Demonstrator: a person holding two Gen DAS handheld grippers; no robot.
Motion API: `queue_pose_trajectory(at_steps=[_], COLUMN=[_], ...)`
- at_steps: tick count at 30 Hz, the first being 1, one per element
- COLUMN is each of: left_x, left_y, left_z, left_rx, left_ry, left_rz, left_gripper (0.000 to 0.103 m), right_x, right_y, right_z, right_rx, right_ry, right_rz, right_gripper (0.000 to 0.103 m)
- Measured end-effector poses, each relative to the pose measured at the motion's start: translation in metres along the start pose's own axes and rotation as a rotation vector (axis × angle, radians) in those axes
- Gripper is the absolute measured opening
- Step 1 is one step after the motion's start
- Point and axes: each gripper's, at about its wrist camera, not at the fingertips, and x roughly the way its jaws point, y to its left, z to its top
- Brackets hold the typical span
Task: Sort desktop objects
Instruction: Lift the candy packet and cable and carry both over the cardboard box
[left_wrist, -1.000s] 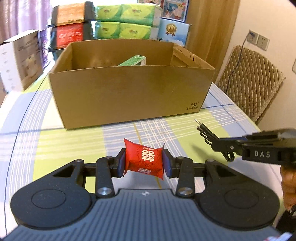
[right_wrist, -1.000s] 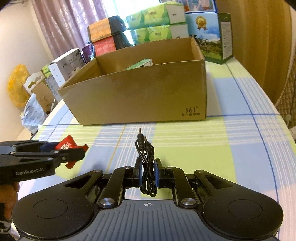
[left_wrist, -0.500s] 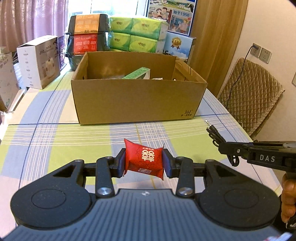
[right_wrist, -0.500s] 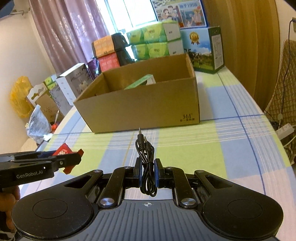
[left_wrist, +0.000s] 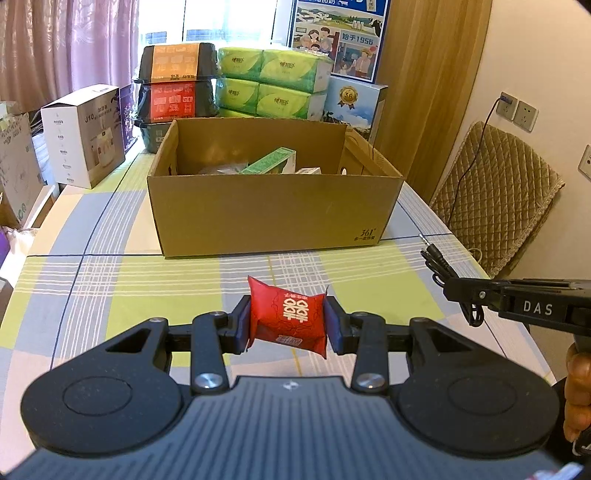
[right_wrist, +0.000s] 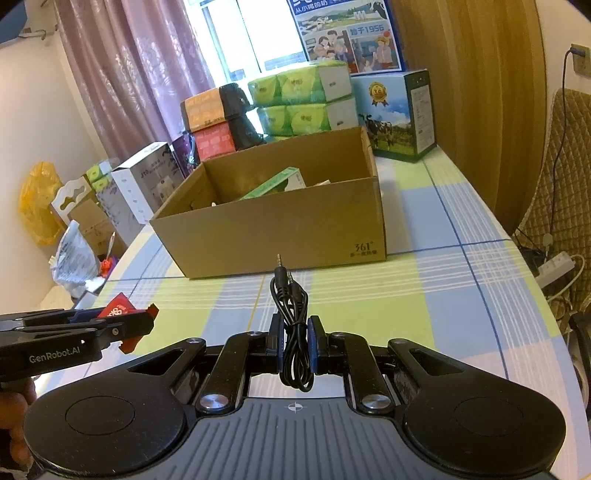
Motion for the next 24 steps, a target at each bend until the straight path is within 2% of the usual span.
queue_pose_trajectory(at_steps=[12, 24], left_x=[0.000, 0.001], left_y=[0.003, 0.017], left_z=[0.006, 0.038], left_rx=[0.003, 0.014], left_ry=[-0.005, -0.029], left_rz=[0.007, 0.020], left_gripper=[0.035, 0.035], right_x=[-0.007, -0.009], right_y=[-0.003, -0.006], right_z=[0.011, 0.051], right_rx=[-0.001, -0.062], right_ry=[-0.023, -0.054], right_rz=[-0.006, -0.029], right_gripper=[0.009, 0.009])
